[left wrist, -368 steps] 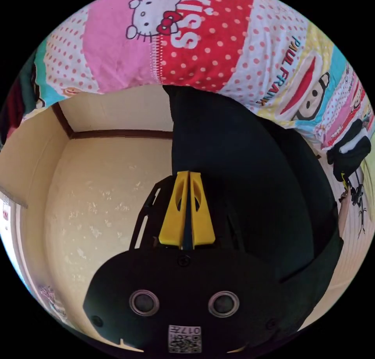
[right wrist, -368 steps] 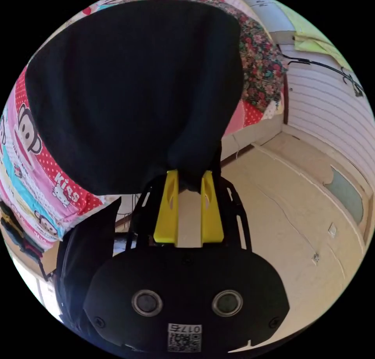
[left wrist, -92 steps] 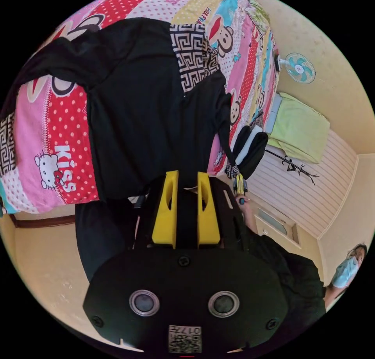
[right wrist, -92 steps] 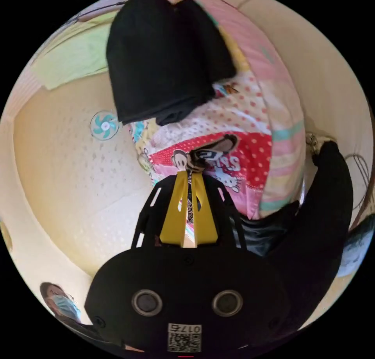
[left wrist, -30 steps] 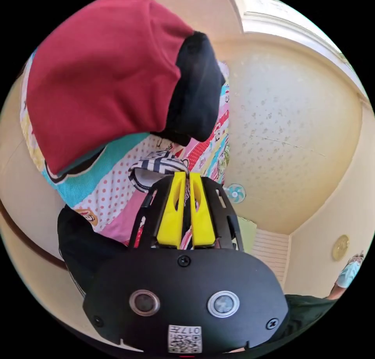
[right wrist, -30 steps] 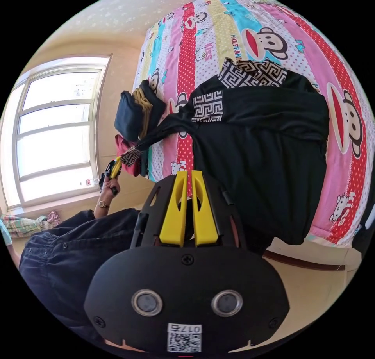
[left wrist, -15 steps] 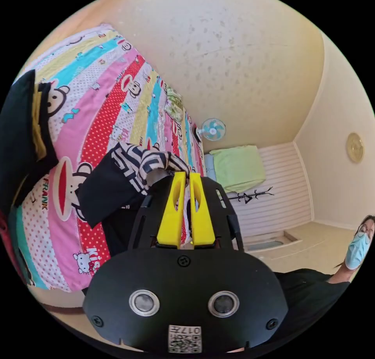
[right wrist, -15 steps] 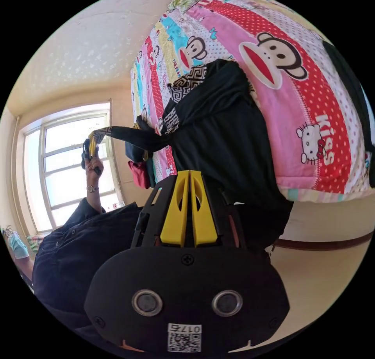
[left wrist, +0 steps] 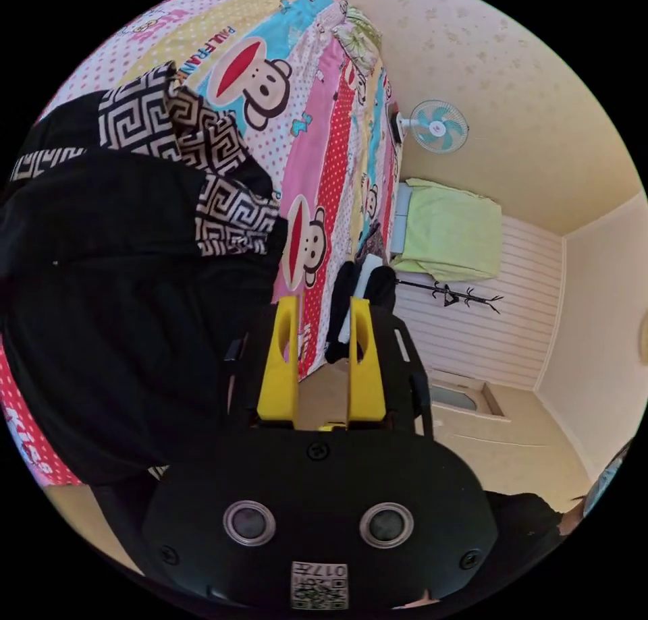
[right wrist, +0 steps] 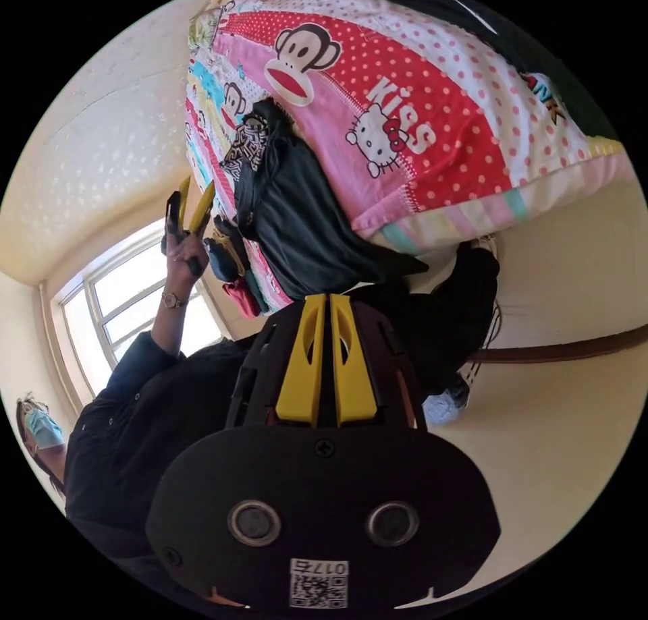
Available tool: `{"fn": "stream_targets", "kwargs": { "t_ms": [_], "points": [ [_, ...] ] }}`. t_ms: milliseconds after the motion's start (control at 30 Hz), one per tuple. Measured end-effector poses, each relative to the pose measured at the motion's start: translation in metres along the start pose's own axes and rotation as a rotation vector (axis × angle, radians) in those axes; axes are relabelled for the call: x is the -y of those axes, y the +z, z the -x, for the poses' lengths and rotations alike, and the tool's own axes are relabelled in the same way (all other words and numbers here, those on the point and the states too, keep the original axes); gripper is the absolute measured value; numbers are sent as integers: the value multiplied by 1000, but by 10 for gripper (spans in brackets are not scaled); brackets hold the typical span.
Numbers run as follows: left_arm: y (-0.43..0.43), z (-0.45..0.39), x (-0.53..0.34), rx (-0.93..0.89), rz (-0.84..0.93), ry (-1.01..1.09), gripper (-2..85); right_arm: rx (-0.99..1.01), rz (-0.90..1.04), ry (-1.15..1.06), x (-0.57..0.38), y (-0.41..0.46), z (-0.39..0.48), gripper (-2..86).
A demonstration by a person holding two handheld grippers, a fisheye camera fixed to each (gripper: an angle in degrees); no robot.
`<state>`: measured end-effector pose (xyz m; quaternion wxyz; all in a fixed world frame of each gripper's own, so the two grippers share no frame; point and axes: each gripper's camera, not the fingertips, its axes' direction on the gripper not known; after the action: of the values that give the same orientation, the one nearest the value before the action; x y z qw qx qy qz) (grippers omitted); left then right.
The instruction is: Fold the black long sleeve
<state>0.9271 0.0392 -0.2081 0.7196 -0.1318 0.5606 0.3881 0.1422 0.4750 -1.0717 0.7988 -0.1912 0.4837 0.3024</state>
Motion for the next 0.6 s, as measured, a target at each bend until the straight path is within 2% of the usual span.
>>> {"fn": "stream_targets", "kwargs": {
  "t_ms": [100,167,367,500,600],
  "points": [
    [-10,30,-23,166,64,-12,109,-6,65,-9,29,2,3,24],
    [-26,56,-41,215,61,-69,106,-17,102,-51,62,7,21,29],
    [-90,120,-88,248,-71,-245,101,-121,60,-252,174,18,126,51],
    [-126,118,-75,312,-189,-215,104,-238,-12,-363,243,29,193,67],
    [-143,109,-43,379,-253,-162,112,-398,-17,-409,289,52,228,75]
  ]
}}
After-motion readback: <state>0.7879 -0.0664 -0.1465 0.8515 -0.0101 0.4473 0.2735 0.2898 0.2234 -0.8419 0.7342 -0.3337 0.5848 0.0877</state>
